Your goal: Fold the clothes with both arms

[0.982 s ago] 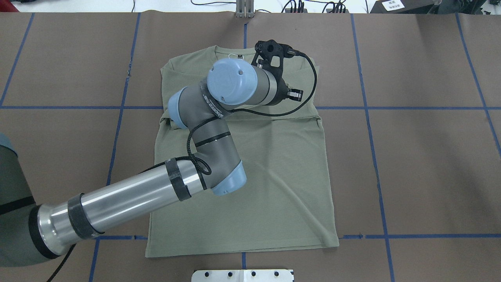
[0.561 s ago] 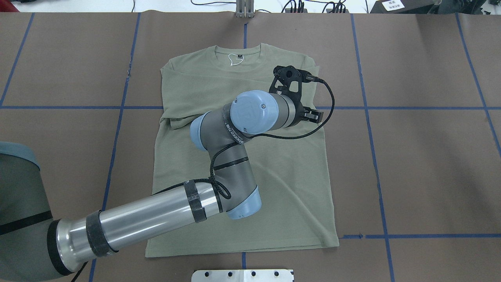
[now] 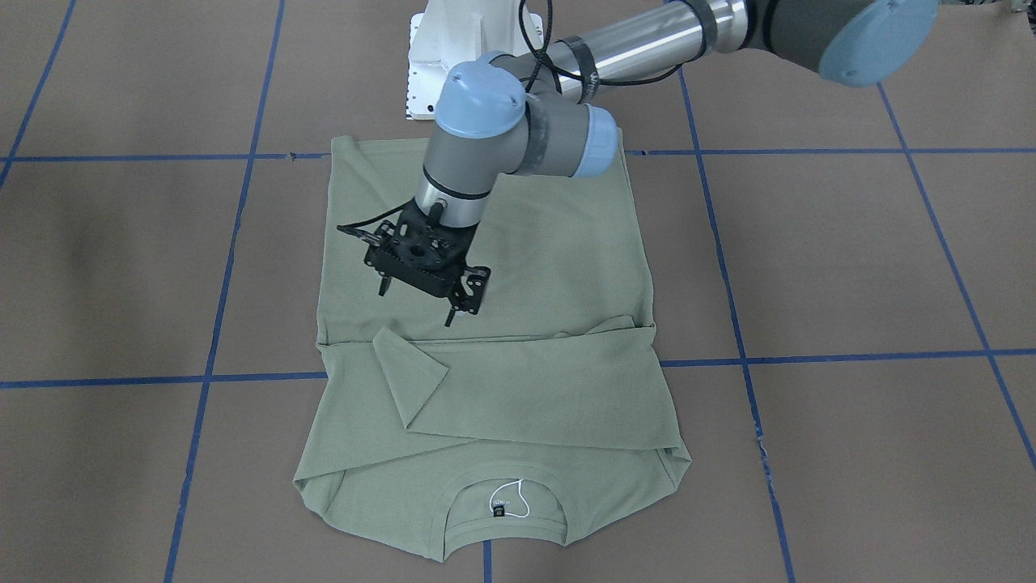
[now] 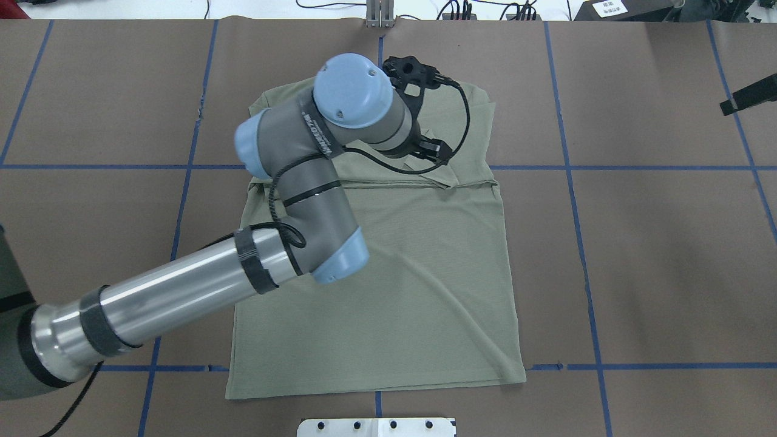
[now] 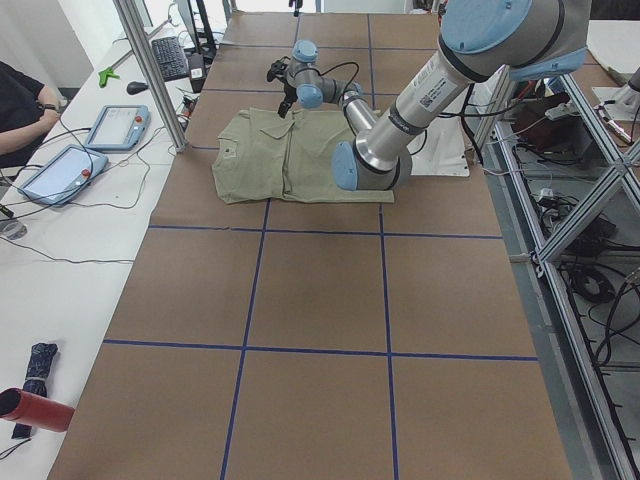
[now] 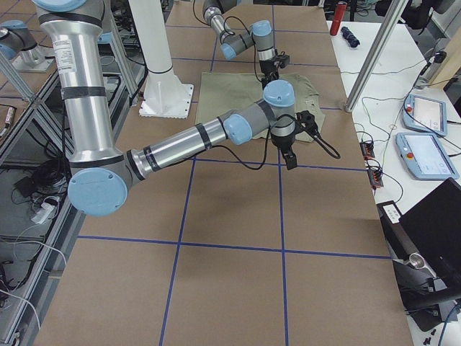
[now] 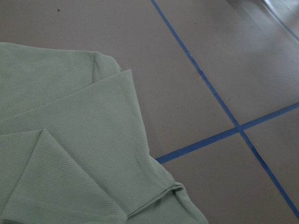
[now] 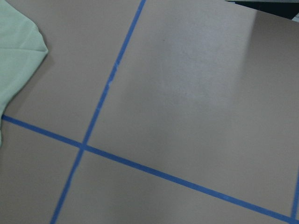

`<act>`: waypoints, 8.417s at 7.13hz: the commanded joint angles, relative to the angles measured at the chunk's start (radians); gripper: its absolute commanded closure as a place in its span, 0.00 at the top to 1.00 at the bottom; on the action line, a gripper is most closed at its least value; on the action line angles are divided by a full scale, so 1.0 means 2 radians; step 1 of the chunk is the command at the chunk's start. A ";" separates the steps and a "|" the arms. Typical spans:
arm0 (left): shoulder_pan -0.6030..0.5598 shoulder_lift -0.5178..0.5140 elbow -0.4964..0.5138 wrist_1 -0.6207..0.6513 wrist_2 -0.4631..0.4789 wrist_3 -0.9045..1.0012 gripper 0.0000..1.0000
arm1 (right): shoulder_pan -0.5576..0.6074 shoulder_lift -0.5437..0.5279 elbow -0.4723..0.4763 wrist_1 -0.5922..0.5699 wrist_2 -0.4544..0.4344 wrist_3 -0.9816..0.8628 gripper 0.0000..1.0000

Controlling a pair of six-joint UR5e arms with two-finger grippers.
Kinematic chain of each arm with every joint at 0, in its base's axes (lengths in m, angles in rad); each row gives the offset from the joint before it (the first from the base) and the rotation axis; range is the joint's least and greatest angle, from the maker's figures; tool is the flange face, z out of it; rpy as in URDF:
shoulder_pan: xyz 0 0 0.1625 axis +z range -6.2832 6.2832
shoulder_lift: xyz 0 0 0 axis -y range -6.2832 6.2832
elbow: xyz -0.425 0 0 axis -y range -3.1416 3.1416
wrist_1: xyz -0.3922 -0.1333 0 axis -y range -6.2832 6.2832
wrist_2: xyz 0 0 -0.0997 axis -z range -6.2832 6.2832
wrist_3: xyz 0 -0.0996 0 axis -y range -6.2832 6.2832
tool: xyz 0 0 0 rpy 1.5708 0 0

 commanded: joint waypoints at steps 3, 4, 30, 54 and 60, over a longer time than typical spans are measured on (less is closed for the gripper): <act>-0.059 0.175 -0.221 0.053 -0.043 0.065 1.00 | -0.200 0.190 -0.073 -0.032 -0.169 0.229 1.00; -0.082 0.185 -0.225 0.053 -0.061 0.113 1.00 | -0.232 0.232 -0.105 -0.046 -0.209 0.257 0.99; -0.170 0.282 -0.241 0.009 -0.181 0.259 1.00 | -0.368 0.410 -0.378 -0.015 -0.382 0.312 0.41; -0.128 0.315 -0.304 0.010 -0.116 0.048 1.00 | -0.289 0.188 -0.085 0.013 -0.241 0.336 1.00; 0.155 0.476 -0.409 -0.086 0.134 -0.314 1.00 | -0.534 -0.051 0.192 0.033 -0.422 0.689 0.96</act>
